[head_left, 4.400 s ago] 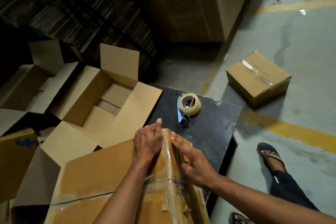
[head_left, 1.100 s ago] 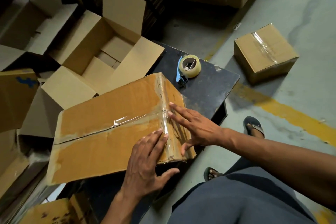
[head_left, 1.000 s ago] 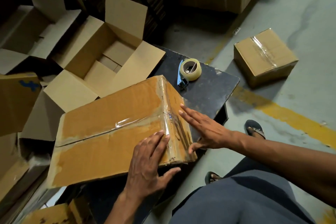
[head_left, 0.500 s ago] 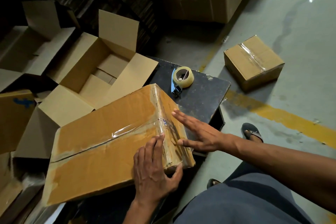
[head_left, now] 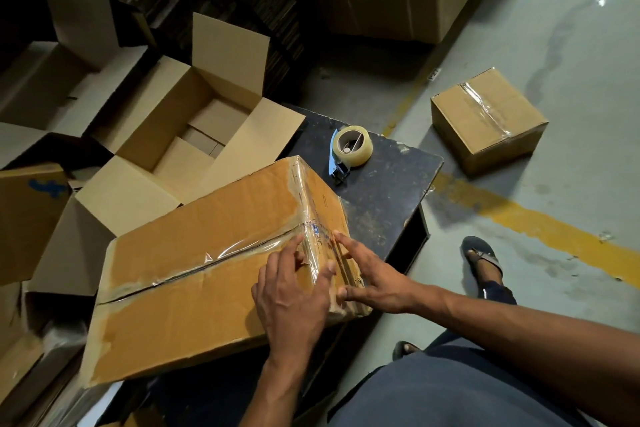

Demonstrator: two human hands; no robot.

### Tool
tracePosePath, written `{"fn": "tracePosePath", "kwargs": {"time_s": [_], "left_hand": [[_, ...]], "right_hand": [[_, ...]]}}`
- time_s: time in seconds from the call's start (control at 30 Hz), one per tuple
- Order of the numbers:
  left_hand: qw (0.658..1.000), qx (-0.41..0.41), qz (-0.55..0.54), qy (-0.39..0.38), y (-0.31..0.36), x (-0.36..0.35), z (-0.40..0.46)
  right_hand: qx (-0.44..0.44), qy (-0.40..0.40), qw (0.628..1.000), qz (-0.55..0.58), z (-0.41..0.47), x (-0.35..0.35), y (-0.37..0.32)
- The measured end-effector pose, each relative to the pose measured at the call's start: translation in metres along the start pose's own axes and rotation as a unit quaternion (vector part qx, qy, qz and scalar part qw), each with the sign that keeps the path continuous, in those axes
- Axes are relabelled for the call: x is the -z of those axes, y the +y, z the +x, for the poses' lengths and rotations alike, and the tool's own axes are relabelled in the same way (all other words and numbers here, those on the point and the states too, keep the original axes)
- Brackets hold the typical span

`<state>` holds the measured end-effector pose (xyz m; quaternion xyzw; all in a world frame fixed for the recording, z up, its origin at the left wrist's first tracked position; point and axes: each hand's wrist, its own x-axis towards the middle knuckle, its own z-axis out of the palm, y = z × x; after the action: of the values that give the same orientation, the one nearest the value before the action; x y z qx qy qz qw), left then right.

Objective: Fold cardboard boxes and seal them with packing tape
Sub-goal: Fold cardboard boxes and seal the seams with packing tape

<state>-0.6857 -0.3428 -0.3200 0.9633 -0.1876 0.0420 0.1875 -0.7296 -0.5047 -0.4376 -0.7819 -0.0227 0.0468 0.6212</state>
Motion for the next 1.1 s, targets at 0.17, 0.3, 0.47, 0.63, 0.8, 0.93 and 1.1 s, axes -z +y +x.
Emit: {"fn": "tracePosePath", "kwargs": {"time_s": [0.17,0.3,0.47,0.63,0.8,0.93,1.1], "left_hand": [[0.991,-0.081,-0.089,-0.065,-0.031,0.024,-0.002],[0.957,-0.268,0.05,-0.098,-0.062,0.022,-0.011],[0.951,-0.291,0.083,-0.056,-0.075,0.011,-0.014],[0.948,-0.293,0.104,-0.072,-0.068,0.014,-0.017],[0.96,-0.263,0.07,-0.067,-0.064,0.016,-0.013],[0.943,-0.31,0.123,-0.014,-0.072,0.007,-0.015],[0.928,-0.345,0.139,0.025,-0.074,0.001,-0.018]], "right_hand": [[-0.045,0.016,0.997,0.055,-0.012,-0.007,0.01],[-0.035,-0.004,0.997,0.071,-0.017,-0.018,0.007],[-0.044,-0.004,0.996,0.074,-0.016,-0.014,0.003],[-0.015,-0.061,0.997,-0.053,-0.03,0.003,0.022],[-0.001,-0.005,0.999,0.049,-0.027,0.001,0.002],[0.051,0.045,0.996,-0.061,-0.019,-0.008,-0.008],[0.125,0.057,0.95,-0.281,-0.024,-0.01,0.03]]}}
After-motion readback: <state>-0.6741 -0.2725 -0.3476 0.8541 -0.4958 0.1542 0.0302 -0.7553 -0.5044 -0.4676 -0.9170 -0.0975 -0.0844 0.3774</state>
